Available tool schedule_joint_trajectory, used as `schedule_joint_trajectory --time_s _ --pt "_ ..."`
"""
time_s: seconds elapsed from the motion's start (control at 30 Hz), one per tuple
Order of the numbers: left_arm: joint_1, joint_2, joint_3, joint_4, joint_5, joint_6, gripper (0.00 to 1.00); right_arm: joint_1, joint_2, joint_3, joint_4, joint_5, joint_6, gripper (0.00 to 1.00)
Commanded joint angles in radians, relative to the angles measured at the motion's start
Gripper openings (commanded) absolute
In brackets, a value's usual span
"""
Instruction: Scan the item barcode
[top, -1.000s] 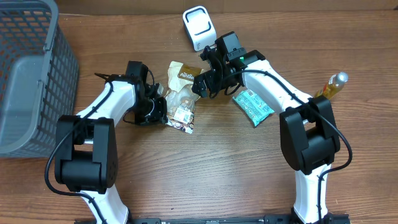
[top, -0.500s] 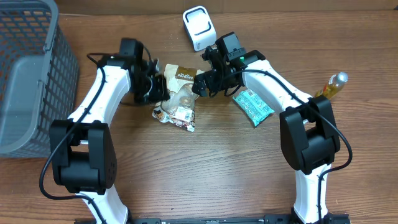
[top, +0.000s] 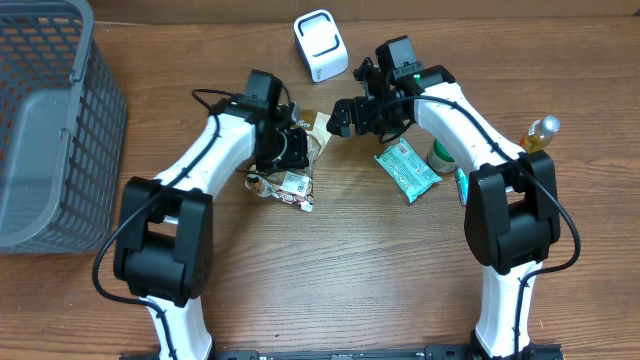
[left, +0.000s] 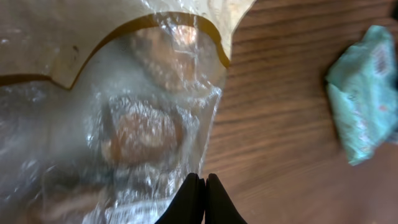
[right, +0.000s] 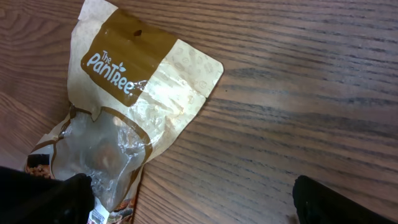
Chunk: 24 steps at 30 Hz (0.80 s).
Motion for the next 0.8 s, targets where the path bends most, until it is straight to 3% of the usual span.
schedule_joint_trajectory --time_s 0.0,0.13,0.4,0.77 --pt "-0.037 0.022 -0.005 0.013 -0.164 -0.048 0.04 0.001 0.000 0.021 -0.003 -0.016 0.005 1.00" --pt "-0.056 0.022 -0.005 0.035 -0.259 -0.070 0.04 -0.001 0.000 0.021 -0.011 -0.016 0.002 1.00" --pt "-0.041 0.024 -0.005 0.158 -0.261 -0.090 0.04 -0.001 0.000 0.021 -0.009 -0.016 0.002 1.00" --pt "-0.071 0.116 -0.006 0.132 -0.251 -0.082 0.05 -0.033 0.000 0.021 -0.018 -0.017 0.008 1.00"
